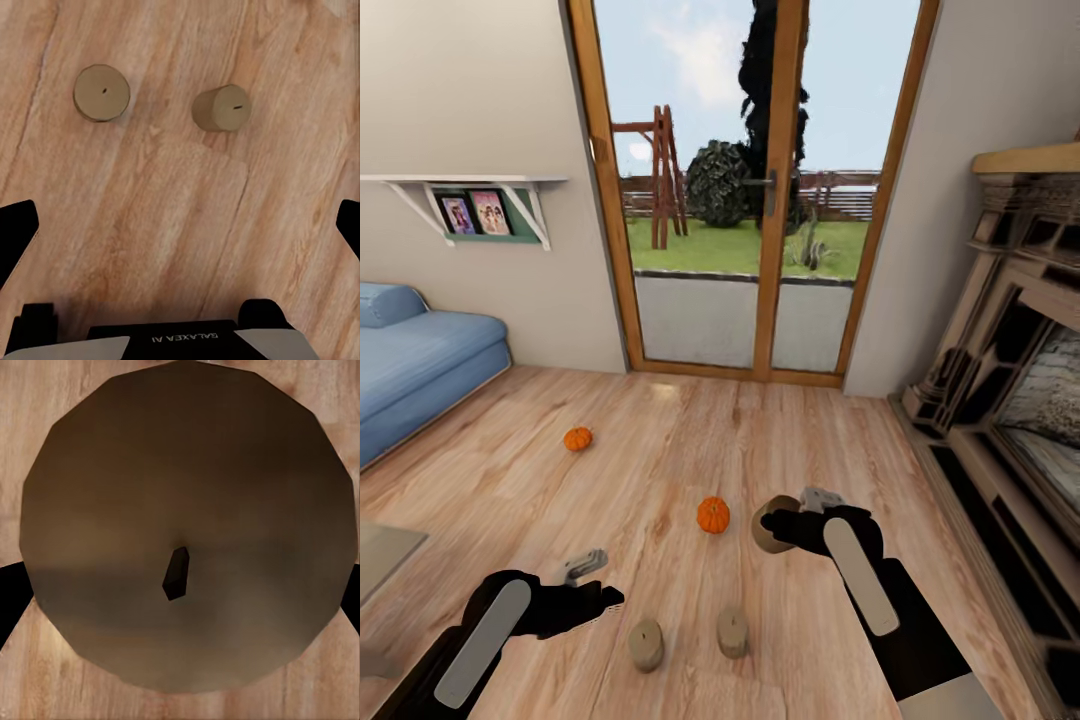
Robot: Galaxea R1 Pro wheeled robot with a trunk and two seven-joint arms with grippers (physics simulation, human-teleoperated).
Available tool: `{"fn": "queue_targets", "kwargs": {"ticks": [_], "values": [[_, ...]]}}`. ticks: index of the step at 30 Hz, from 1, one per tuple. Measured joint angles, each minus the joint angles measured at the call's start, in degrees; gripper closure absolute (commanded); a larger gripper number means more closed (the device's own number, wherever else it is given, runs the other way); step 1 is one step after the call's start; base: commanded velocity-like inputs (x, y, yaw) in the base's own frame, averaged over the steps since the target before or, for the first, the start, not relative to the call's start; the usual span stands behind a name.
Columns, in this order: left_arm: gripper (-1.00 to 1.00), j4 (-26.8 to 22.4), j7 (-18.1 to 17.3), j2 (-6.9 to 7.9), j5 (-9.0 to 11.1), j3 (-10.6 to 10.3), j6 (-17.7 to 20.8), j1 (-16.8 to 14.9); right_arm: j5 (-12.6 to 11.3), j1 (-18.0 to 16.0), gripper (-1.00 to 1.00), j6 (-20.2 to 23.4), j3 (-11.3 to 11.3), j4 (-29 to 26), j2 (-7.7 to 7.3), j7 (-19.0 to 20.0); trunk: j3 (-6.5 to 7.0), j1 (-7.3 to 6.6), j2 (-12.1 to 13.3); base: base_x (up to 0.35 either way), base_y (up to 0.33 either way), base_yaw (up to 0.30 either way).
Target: Place each of the two pumpkins and all three candles from the living room inside a cabinet in the living room (use any cabinet), then make sure every cabinet is closed, and position the cauldron so it is next to a table in the living room.
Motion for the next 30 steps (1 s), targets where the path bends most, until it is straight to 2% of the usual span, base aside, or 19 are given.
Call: {"fn": "queue_targets", "kwargs": {"ticks": [6,16,30], "values": [[-1.0,0.0,0.0,0.01,0.0,0.0,0.0,0.0,-1.0,0.0,1.0,0.0,0.1,-0.2,0.03,0.0,0.0,0.0,0.0,0.252,0.121,-0.13],[-1.0,0.0,0.0,-0.06,0.1,0.0,0.0,0.1,-1.2,0.0,1.0,0.0,0.1,-0.2,0.0,0.0,0.0,0.01,0.0,0.097,0.011,-0.011],[-1.0,0.1,0.2,-0.47,0.0,-0.1,0.0,0.1,-1.3,0.0,1.0,-0.1,0.1,-0.3,0.02,0.2,0.0,0.03,0.0,-0.047,0.0,0.0]]}}
